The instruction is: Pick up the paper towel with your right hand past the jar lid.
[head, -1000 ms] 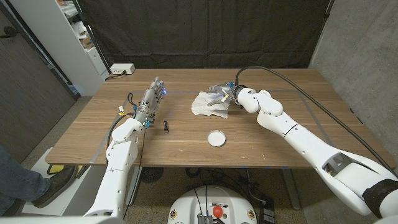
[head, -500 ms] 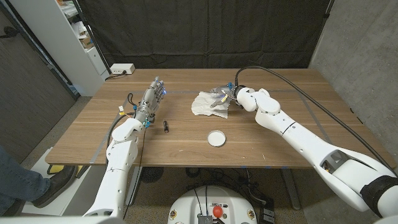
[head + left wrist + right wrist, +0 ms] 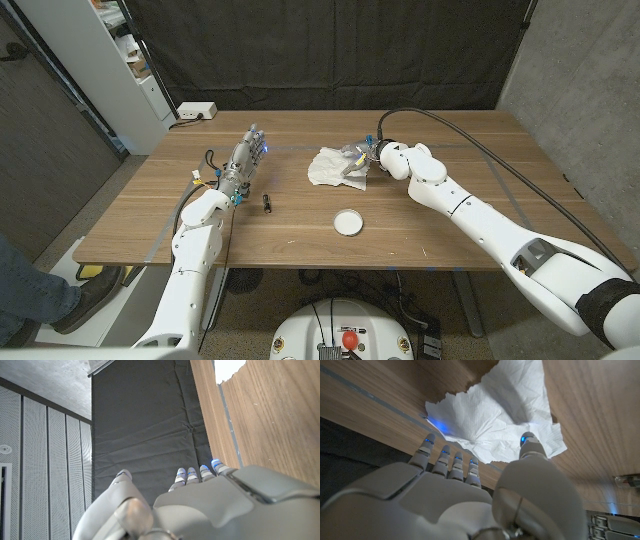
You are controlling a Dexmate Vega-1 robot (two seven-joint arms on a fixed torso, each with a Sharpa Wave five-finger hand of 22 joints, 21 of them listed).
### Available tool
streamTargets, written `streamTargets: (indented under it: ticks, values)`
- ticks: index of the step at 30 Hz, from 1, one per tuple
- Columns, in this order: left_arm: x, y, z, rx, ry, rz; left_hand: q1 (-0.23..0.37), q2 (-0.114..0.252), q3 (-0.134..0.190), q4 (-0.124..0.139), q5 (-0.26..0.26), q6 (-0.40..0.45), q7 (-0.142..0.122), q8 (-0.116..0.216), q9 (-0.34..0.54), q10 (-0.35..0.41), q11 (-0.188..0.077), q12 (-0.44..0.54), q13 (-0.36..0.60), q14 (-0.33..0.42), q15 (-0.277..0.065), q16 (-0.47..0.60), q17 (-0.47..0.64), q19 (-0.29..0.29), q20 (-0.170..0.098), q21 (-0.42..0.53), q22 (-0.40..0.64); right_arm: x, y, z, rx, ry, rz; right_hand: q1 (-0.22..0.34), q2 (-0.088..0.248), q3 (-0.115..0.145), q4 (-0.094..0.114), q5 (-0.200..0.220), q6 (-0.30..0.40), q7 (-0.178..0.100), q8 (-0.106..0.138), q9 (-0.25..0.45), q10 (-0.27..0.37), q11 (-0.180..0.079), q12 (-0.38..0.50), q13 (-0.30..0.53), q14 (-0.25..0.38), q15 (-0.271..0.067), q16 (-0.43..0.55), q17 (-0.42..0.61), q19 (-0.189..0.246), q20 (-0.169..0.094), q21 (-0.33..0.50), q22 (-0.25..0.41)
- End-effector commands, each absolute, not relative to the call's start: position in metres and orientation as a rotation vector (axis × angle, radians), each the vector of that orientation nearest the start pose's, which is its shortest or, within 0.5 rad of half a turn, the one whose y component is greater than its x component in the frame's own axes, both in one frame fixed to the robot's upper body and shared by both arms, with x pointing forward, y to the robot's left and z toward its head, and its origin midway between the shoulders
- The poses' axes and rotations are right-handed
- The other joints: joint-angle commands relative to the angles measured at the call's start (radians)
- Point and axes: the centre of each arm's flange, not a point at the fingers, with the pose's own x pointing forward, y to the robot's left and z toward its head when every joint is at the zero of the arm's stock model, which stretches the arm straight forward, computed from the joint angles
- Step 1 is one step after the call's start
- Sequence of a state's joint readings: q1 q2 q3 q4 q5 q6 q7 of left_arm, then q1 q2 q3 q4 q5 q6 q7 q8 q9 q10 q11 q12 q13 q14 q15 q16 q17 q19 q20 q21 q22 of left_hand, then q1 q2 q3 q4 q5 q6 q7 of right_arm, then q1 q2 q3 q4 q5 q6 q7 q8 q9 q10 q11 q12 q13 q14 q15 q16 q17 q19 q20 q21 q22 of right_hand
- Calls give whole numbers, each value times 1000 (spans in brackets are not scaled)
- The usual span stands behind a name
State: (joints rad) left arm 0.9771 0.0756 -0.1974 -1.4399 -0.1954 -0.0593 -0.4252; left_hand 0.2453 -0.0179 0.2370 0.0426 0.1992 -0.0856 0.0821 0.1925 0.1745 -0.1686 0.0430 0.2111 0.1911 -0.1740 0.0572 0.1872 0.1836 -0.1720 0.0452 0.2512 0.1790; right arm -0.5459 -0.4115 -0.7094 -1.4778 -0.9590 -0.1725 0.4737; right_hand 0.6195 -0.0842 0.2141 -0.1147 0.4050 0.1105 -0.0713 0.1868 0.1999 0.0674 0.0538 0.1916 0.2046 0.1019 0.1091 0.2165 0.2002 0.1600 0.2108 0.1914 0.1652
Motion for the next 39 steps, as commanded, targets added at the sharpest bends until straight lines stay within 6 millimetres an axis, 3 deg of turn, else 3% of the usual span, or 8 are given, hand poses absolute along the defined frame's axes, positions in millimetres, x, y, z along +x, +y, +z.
streamTargets:
  ticks: [1,22,39]
  values:
    - [630,308,-47,-65,-566,-240,2,7,3,-6,-1,5,1,-1,4,-2,-2,-1,1,-50,3,5,3,-127,11,-3,3,667,-104,20,-1736,-356,217,9,1,0,-5,9,-4,-3,5,3,2,1,1,3,1,6,1,3,-3,4,-1,5]
    - [630,307,-51,-65,-555,-240,1,8,2,-8,-1,7,2,-1,4,-3,-1,-2,1,-51,6,5,3,-127,12,-8,3,674,-107,10,-1733,-332,217,12,7,0,-3,14,4,-3,11,3,15,-2,9,2,-4,-12,0,5,1,3,-1,6]
    - [631,306,-51,-66,-556,-242,0,10,0,-10,-1,8,2,-2,4,-3,-1,-2,1,-51,8,5,3,-127,12,-12,4,681,-109,0,-1768,-284,198,20,18,2,-2,21,41,-14,26,3,35,-14,18,3,3,-55,7,11,9,4,1,7]
